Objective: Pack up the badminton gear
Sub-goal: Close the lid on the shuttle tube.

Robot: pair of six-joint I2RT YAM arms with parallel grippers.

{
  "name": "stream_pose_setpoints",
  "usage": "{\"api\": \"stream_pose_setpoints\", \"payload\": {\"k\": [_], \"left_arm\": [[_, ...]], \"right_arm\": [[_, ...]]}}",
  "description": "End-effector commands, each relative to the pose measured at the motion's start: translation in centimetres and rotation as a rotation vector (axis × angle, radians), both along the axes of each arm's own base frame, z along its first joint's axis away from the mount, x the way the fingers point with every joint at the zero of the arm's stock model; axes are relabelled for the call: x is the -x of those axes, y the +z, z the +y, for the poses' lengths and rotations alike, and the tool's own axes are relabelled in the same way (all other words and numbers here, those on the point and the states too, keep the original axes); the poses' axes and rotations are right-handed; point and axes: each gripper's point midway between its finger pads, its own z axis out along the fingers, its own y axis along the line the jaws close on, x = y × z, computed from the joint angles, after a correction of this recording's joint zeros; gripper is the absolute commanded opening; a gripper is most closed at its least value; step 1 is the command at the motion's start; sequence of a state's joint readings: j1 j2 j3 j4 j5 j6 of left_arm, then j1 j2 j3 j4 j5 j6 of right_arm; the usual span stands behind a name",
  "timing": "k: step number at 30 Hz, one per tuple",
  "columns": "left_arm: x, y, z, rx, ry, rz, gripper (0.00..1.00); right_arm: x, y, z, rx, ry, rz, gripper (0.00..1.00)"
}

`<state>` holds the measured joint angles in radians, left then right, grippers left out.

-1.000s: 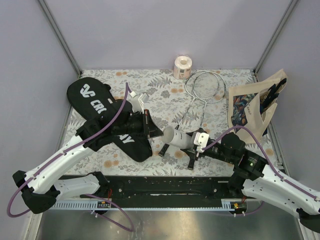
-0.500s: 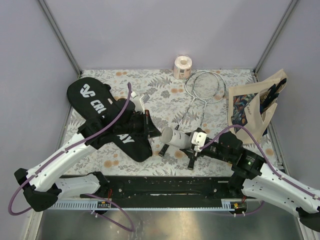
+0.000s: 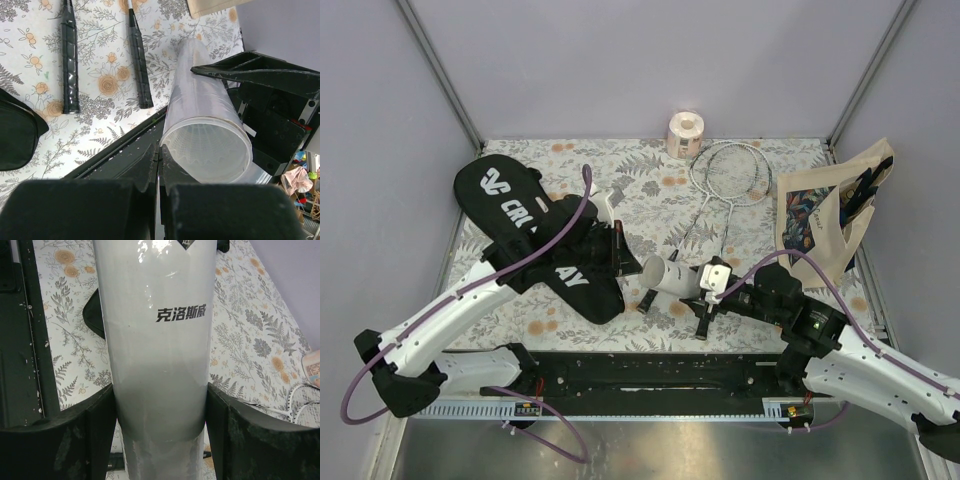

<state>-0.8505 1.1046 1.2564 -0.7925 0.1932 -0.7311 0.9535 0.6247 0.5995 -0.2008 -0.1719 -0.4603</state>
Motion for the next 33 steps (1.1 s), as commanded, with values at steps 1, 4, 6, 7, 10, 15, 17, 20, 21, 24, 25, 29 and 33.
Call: {"api": "stream_pose_setpoints", "payload": {"k": [1, 4, 6, 7, 10, 15, 17, 20, 21, 24, 25, 29, 33], "left_arm": [[-0.5, 0.4, 0.2, -0.045, 0.003, -0.045, 0.00], [-0.5, -0.3, 0.4, -0.107, -0.004, -0.043, 0.00], [-0.3, -0.5, 0.2, -0.123, -0.021, -0.038, 0.00], [-0.2, -0.6, 0.1, -0.126, -0.026, -0.038, 0.00], [0.0, -0.4, -0.1, -0.128, -0.031, -0.046, 0.10], [-0.2, 0.1, 0.2, -0.123, -0.020, -0.069, 0.25], [-0.3, 0.4, 0.2, -0.121, -0.018, -0.074, 0.28], [-0.3, 1.0, 0.3, -0.110, -0.015, -0.086, 0.30], [-0.3, 1.2, 0.3, -0.106, -0.012, -0.091, 0.31], [-0.5, 1.8, 0.6, -0.102, 0.004, -0.107, 0.33], [-0.5, 2.1, 0.6, -0.097, 0.006, -0.113, 0.33], [-0.5, 3.7, 0.6, -0.061, 0.011, -0.133, 0.33], [-0.4, 4.0, 0.5, -0.045, 0.009, -0.142, 0.34]], "right_arm": [[-0.3, 4.6, 0.7, -0.108, 0.011, -0.101, 0.38], [-0.4, 4.6, 0.6, -0.106, 0.008, -0.100, 0.38], [-0.5, 4.4, 0.8, -0.098, 0.009, -0.095, 0.38], [-0.5, 4.3, 0.8, -0.094, 0.009, -0.092, 0.38], [-0.5, 4.2, 0.8, -0.091, 0.008, -0.088, 0.38], [-0.6, 4.3, 0.6, -0.091, 0.001, -0.091, 0.38], [-0.5, 4.2, 0.7, -0.093, 0.005, -0.088, 0.38], [-0.5, 4.1, 0.7, -0.090, 0.007, -0.086, 0.38], [-0.5, 4.1, 0.7, -0.090, 0.005, -0.084, 0.38], [-0.4, 3.9, 0.7, -0.088, 0.008, -0.080, 0.38], [-0.4, 3.9, 0.7, -0.088, 0.006, -0.080, 0.38], [-0.4, 3.8, 0.7, -0.086, 0.007, -0.077, 0.38], [-0.4, 3.9, 0.8, -0.090, 0.010, -0.077, 0.38]]}}
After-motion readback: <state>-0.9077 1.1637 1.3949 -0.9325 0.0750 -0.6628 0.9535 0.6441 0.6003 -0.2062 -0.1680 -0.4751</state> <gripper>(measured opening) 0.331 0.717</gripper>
